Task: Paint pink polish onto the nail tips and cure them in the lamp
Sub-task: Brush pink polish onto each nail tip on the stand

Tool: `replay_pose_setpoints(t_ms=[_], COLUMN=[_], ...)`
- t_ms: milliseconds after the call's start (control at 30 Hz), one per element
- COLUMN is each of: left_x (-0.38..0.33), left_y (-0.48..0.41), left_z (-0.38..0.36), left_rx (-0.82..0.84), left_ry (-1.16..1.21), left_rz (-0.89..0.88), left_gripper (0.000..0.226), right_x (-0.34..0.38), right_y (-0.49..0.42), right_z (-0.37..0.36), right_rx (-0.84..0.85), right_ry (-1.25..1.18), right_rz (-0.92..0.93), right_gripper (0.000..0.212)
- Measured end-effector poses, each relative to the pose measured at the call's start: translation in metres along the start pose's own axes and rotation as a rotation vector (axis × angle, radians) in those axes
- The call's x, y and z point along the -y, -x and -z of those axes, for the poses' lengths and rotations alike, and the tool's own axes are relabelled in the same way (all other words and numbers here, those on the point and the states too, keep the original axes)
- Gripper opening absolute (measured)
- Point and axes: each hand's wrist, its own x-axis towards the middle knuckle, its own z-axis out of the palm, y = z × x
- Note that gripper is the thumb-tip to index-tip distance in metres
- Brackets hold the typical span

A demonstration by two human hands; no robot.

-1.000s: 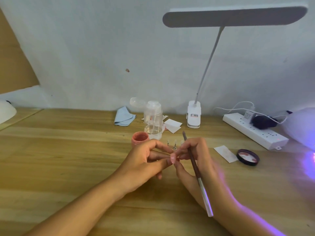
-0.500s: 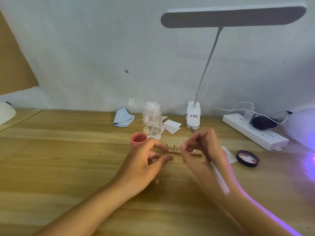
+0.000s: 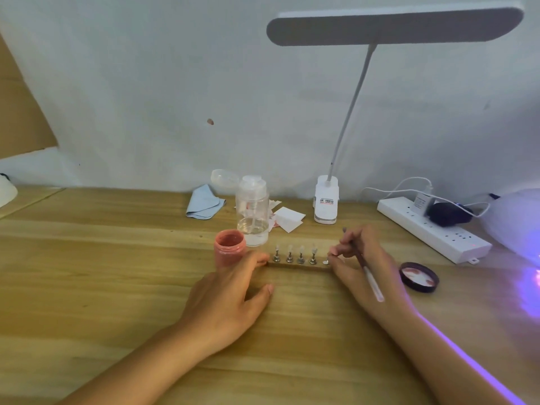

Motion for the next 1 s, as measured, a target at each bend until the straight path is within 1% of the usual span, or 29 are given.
replay_pose_setpoints(t_ms=[133,167,233,267,300,333,367,467,533,600,767,1000], left_x=[0.001,0.000,0.000,0.001,0.002,0.003,0.003,0.003,0.003,0.003,0.004,0.002], left_y=[0.002,0.002,0.002,0.002,0.003,0.003,0.004,0.003,0.003,0.002,0.002,0.002], left_z=[-0.003,-0.003,-0.001,-0.001,0.000,0.000,0.000,-0.002,-0.003,-0.003,-0.003,-0.003], left_rx=[-0.056,-0.068,-0.076,-0.071,-0.067,-0.061,-0.056,-0.052,-0.052,-0.052,-0.052,-0.042], left_ry=[-0.033,-0.041,-0.048,-0.050,-0.052,-0.052,-0.051,-0.060,-0.066,-0.068,-0.059,-0.048], left_rz=[-0.015,-0.021,-0.040,-0.049,-0.057,-0.065,-0.071,-0.081,-0.079,-0.081,-0.087,-0.085], left_gripper=[0.036,0.036,0.035,0.035,0.035,0.035,0.035,0.035,0.034,0.034,0.033,0.033], right_x=[0.003,0.004,0.013,0.016,0.015,0.015,0.014,0.014,0.021,0.026,0.033,0.040], right_y=[-0.001,-0.001,-0.005,-0.006,-0.006,-0.006,-0.007,-0.002,-0.001,-0.004,-0.012,-0.007], right_z=[-0.002,-0.004,-0.007,-0.008,-0.010,-0.010,-0.009,-0.005,-0.003,-0.004,-0.008,-0.004], right_rx=[-0.003,0.012,0.043,0.054,0.055,0.058,0.043,-0.011,-0.003,0.043,0.087,0.097], right_ry=[0.060,0.055,-0.050,-0.082,-0.115,-0.093,-0.059,0.106,0.231,0.328,0.470,0.540], right_rz=[-0.003,-0.013,-0.115,-0.166,-0.190,-0.192,-0.174,0.002,0.106,0.167,0.271,0.378], right_gripper=[0.040,0.036,0.016,0.011,0.018,0.022,0.021,0.036,0.036,0.037,0.026,0.028])
